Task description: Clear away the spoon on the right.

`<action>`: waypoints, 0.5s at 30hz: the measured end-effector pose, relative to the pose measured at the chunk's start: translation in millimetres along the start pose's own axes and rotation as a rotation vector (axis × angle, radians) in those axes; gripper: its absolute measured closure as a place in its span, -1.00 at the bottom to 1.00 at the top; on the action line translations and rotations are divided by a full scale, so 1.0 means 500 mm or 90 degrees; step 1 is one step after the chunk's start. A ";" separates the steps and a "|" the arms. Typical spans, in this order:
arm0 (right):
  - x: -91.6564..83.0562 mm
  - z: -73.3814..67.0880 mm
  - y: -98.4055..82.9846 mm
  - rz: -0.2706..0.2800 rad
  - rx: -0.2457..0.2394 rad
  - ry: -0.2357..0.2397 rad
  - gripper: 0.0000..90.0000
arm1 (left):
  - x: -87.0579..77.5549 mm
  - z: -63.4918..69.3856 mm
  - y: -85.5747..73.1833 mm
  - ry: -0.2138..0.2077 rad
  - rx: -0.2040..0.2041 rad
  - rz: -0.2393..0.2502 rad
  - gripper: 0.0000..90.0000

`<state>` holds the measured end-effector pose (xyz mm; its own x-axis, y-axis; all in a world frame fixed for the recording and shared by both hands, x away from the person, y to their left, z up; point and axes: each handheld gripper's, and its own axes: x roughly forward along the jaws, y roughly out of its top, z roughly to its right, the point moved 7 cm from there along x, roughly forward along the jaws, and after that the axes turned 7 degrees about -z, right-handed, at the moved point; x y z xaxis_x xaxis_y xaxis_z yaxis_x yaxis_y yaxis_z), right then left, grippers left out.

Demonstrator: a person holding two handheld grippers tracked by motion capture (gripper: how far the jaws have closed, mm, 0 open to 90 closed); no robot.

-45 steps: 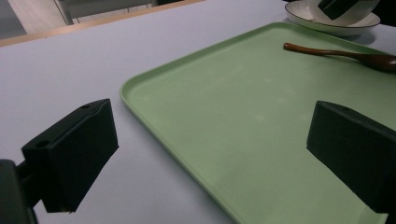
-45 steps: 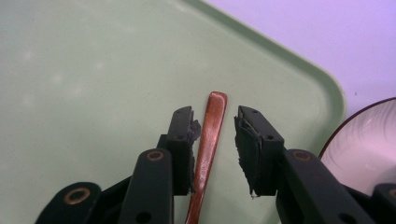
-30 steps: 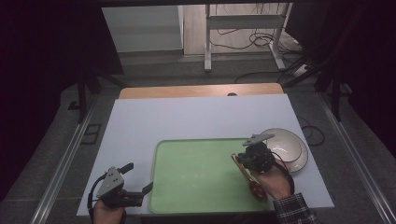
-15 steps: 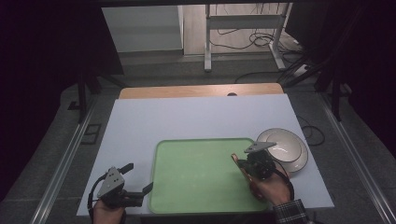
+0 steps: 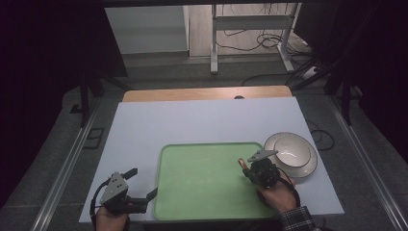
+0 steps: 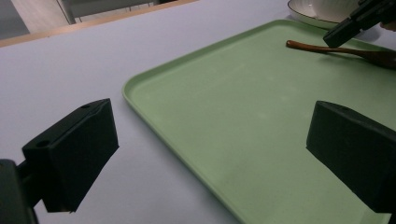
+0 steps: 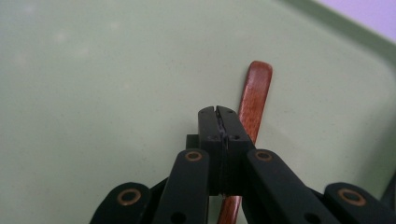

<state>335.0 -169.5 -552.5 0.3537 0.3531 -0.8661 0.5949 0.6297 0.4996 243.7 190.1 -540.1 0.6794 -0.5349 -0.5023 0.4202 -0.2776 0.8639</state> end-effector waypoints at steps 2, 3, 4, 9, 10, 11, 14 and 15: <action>0.006 0.000 -0.002 -0.006 -0.006 -0.005 0.99 | 0.000 -0.001 0.000 0.001 -0.001 0.000 -0.96; 0.012 0.001 -0.005 -0.014 -0.012 -0.009 0.99 | -0.001 -0.002 -0.001 0.001 -0.002 0.000 -0.96; 0.012 0.001 -0.005 -0.014 -0.012 -0.009 0.99 | -0.001 -0.002 -0.001 0.001 -0.002 0.000 -0.96; 0.018 0.010 -0.010 -0.024 -0.008 -0.019 0.99 | 0.000 -0.002 -0.001 0.002 -0.001 -0.002 -0.96; 0.018 0.010 -0.010 -0.024 -0.008 -0.019 0.99 | 0.000 -0.002 -0.001 0.002 -0.001 -0.002 -0.96; 0.019 0.012 -0.010 -0.023 -0.007 -0.019 1.00 | 0.000 -0.002 -0.001 0.002 -0.001 -0.002 -0.96; 0.017 0.019 -0.012 -0.026 0.000 -0.025 0.99 | 0.000 -0.002 -0.001 0.003 0.000 -0.003 -0.96; 0.017 0.021 -0.013 -0.026 0.002 -0.026 0.99 | 0.000 -0.002 -0.002 0.003 -0.001 -0.003 -0.96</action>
<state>341.8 -177.8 -562.9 0.3584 0.2989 -0.8844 0.6111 0.6411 0.4643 243.9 191.1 -540.8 0.6802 -0.5296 -0.5068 0.4242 -0.2795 0.8614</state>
